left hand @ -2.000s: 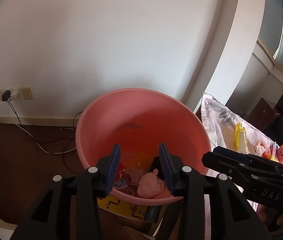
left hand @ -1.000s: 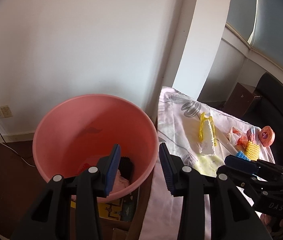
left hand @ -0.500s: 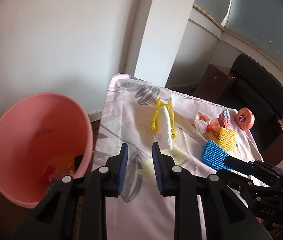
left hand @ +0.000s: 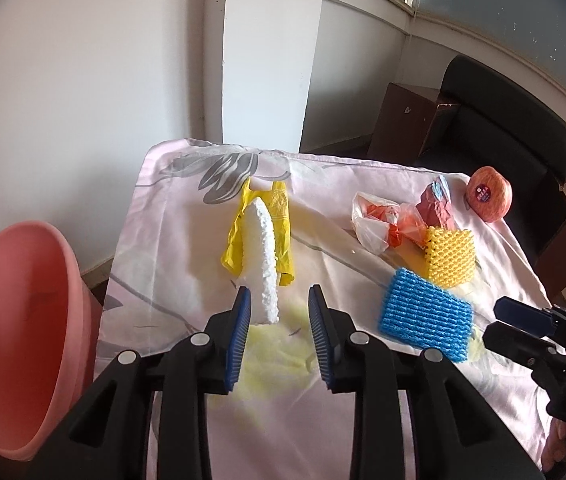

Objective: Collect trash
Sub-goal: 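Move both open tools back over the remaining trash on the table, then grasp the white foam sleeve with the left tool while the right grasps the blue foam net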

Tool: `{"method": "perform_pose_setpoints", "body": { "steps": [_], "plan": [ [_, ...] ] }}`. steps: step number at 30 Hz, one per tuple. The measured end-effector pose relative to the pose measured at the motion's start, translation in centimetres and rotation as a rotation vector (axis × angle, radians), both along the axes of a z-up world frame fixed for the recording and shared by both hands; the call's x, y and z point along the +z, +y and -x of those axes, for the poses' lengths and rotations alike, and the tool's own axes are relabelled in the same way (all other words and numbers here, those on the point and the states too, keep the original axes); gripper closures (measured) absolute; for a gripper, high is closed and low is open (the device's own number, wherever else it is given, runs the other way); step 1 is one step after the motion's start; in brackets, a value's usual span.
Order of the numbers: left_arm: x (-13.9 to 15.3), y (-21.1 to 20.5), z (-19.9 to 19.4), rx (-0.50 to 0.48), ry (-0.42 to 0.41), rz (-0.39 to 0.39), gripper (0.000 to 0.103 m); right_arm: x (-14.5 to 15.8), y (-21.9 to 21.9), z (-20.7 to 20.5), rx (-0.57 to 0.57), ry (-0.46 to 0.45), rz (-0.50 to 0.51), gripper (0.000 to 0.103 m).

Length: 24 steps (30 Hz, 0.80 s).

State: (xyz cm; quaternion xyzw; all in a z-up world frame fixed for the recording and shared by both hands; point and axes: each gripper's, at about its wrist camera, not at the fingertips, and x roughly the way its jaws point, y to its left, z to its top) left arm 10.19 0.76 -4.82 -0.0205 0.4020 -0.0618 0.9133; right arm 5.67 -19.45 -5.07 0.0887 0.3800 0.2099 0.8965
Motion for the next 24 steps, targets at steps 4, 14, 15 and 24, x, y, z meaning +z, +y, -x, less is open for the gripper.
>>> {"method": "perform_pose_setpoints", "body": {
  "steps": [4, 14, 15, 24],
  "plan": [
    [-1.2, -0.2, -1.0, 0.019, 0.023, -0.044, 0.074, -0.6, -1.3, 0.0, -0.033, 0.016, -0.014, 0.061],
    [-2.0, 0.8, -1.0, 0.029, 0.049, -0.025, 0.086, -2.1, -2.6, -1.2, -0.065, 0.072, -0.044, 0.061],
    [-1.8, 0.9, -0.8, 0.028, 0.047, -0.013, 0.086, -2.3, -2.7, -1.4, -0.066, 0.080, -0.046, 0.061],
    [0.3, 1.7, 2.0, 0.009, 0.014, 0.064, 0.086, -3.9, -2.7, -3.3, -0.076, 0.139, -0.054, 0.061]
  ]
}}
